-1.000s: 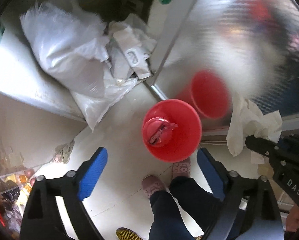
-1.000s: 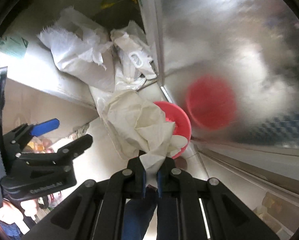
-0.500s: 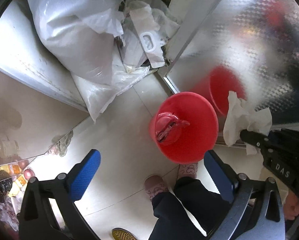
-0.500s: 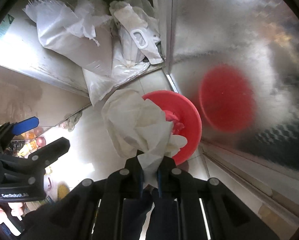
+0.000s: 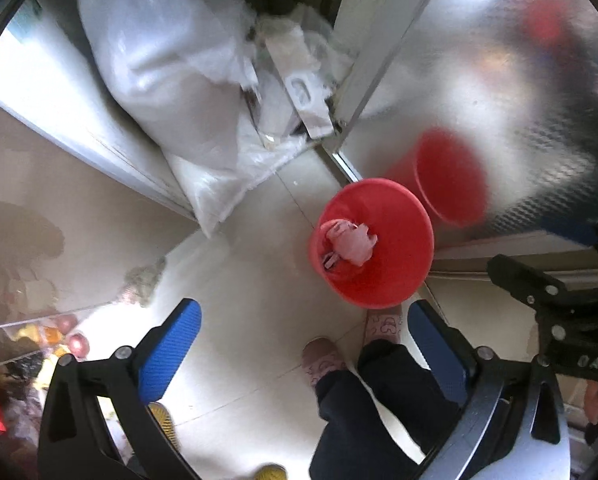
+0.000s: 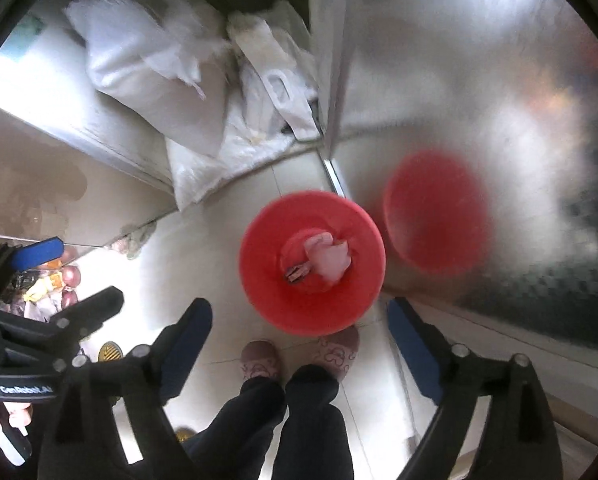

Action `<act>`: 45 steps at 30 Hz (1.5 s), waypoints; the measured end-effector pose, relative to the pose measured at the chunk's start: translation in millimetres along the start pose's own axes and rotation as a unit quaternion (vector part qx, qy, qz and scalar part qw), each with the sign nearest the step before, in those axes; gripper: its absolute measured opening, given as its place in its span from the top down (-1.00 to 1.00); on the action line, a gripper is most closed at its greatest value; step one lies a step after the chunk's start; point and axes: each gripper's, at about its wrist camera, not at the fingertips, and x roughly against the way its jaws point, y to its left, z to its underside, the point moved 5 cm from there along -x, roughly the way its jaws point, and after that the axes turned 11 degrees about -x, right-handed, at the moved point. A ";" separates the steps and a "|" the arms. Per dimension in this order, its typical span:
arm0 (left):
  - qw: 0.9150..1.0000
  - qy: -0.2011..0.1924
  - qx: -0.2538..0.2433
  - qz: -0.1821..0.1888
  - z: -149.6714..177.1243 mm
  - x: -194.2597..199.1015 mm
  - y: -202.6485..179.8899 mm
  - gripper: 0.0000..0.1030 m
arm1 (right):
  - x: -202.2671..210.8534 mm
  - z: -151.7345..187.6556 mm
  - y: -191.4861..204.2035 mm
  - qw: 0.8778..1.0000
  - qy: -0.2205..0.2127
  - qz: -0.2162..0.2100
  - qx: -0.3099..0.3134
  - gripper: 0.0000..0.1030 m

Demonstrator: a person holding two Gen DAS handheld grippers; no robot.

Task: Collect trash
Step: 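Raise both tools back up to the countertop, then grasp the blue bottle cap with the left tool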

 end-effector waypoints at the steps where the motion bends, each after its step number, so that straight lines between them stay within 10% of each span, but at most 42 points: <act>1: 1.000 -0.004 -0.001 -0.007 -0.2 14.7 1.0 -0.99 | 16.5 -0.6 4.9 1.000 -0.013 0.005 0.009 -0.79; 20: 0.991 -0.129 -0.032 -0.011 -36.0 298.8 -12.3 -0.99 | 292.9 -24.0 41.5 0.985 -0.157 -0.063 0.042 -0.99; 45: 0.968 -0.155 -0.192 0.050 -240.9 340.8 -157.6 -0.99 | 380.1 -109.8 -131.3 0.967 -0.217 0.005 -0.131 -0.99</act>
